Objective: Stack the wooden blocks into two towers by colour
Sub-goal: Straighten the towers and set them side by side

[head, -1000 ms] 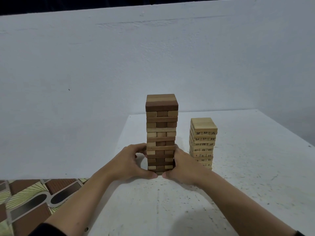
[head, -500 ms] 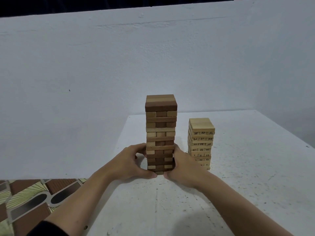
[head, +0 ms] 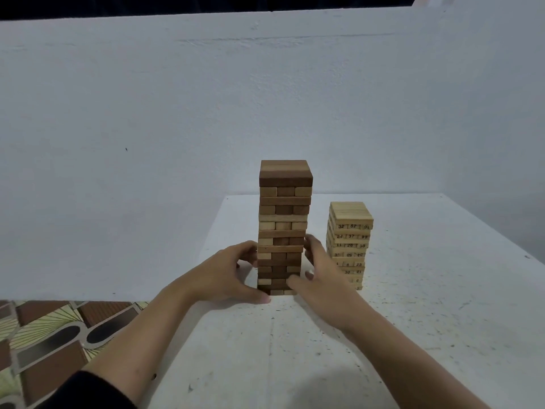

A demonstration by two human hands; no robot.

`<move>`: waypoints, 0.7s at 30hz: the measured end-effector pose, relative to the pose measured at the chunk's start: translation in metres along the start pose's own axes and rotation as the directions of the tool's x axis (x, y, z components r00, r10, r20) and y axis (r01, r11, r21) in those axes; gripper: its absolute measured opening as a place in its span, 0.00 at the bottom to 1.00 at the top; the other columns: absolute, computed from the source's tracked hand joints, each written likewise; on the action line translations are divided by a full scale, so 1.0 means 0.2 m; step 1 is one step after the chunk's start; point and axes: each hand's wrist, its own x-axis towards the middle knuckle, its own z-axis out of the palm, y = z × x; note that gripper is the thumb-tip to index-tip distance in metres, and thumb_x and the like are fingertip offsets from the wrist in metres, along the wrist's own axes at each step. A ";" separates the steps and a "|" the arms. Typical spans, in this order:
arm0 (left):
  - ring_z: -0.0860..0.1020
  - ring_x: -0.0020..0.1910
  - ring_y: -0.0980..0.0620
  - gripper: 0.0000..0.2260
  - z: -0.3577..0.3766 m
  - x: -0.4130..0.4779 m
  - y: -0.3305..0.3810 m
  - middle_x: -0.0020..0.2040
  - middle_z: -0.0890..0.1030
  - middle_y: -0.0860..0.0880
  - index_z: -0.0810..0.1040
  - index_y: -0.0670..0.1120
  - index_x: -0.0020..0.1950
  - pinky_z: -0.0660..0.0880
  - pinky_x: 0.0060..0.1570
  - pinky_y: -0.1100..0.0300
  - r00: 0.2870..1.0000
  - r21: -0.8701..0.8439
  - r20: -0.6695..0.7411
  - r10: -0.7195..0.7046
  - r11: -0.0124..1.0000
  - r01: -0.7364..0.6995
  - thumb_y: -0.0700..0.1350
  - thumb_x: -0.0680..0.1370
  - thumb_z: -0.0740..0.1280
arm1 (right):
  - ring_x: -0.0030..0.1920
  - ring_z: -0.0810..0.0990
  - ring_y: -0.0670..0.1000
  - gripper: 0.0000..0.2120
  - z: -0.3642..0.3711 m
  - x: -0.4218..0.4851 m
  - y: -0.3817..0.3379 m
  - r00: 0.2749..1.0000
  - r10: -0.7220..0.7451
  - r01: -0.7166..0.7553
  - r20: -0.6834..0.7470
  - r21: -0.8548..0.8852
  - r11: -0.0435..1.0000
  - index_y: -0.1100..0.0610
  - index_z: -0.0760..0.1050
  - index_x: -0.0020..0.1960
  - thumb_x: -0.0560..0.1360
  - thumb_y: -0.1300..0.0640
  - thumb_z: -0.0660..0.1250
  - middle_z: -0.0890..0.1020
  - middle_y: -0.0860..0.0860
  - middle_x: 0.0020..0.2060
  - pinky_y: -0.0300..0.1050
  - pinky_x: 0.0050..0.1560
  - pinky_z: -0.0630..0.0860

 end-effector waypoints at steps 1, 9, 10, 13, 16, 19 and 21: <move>0.74 0.60 0.69 0.34 -0.01 -0.01 0.01 0.62 0.78 0.65 0.71 0.65 0.67 0.74 0.63 0.60 1.000 0.014 0.018 -0.008 1.000 0.007 0.55 0.65 0.83 | 0.56 0.78 0.46 0.26 0.00 0.00 0.00 1.000 0.001 -0.001 -0.006 0.011 1.000 0.44 0.64 0.70 0.77 0.62 0.65 0.78 0.42 0.58 0.37 0.47 0.77; 0.73 0.68 0.64 0.31 -0.11 -0.14 0.11 0.67 0.75 0.63 0.67 0.65 0.70 0.69 0.72 0.59 0.991 -0.143 -0.137 0.001 0.989 -0.021 0.33 0.79 0.67 | 0.62 0.76 0.41 0.25 0.04 -0.05 -0.03 0.996 -0.028 0.046 -0.085 0.213 0.976 0.39 0.61 0.77 0.84 0.57 0.57 0.77 0.35 0.63 0.47 0.65 0.75; 0.73 0.67 0.64 0.29 -0.10 -0.15 0.15 0.67 0.76 0.63 0.69 0.63 0.70 0.69 0.70 0.62 0.974 -0.194 -0.227 -0.001 0.980 -0.044 0.31 0.80 0.64 | 0.65 0.74 0.41 0.25 0.04 -0.06 -0.04 0.995 -0.032 0.053 -0.091 0.238 0.970 0.37 0.60 0.78 0.84 0.56 0.56 0.75 0.35 0.65 0.48 0.68 0.73; 0.75 0.66 0.64 0.25 -0.09 -0.17 0.24 0.66 0.78 0.62 0.75 0.59 0.69 0.68 0.66 0.65 0.905 -0.407 -0.423 -0.051 0.903 -0.139 0.31 0.82 0.57 | 0.71 0.65 0.40 0.27 0.02 -0.07 -0.08 0.992 -0.028 0.062 -0.120 0.288 0.956 0.37 0.56 0.79 0.84 0.56 0.55 0.67 0.34 0.72 0.42 0.67 0.66; 0.75 0.67 0.65 0.21 -0.08 -0.18 0.30 0.66 0.79 0.63 0.76 0.61 0.68 0.67 0.74 0.55 0.857 -0.563 -0.508 -0.081 0.784 -0.260 0.39 0.84 0.57 | 0.63 0.66 0.31 0.28 -0.01 -0.08 -0.12 0.993 -0.035 0.071 -0.116 0.323 0.944 0.35 0.55 0.80 0.84 0.56 0.54 0.65 0.32 0.72 0.37 0.58 0.64; 0.69 0.73 0.65 0.17 -0.04 -0.16 0.36 0.71 0.74 0.66 0.74 0.67 0.68 0.62 0.77 0.51 0.858 -0.610 -0.511 -0.041 0.721 -0.329 0.59 0.79 0.59 | 0.63 0.64 0.26 0.25 -0.03 -0.07 -0.14 0.991 -0.070 0.105 -0.113 0.337 0.936 0.34 0.55 0.79 0.85 0.52 0.53 0.67 0.32 0.72 0.31 0.55 0.65; 0.64 0.75 0.67 0.23 -0.02 -0.15 0.39 0.74 0.69 0.69 0.70 0.70 0.71 0.58 0.79 0.50 0.877 -0.588 -0.480 0.016 0.737 -0.335 0.69 0.76 0.57 | 0.68 0.66 0.31 0.23 -0.04 -0.06 -0.17 0.990 -0.083 0.121 -0.114 0.380 0.917 0.34 0.56 0.79 0.85 0.46 0.52 0.67 0.34 0.74 0.31 0.57 0.67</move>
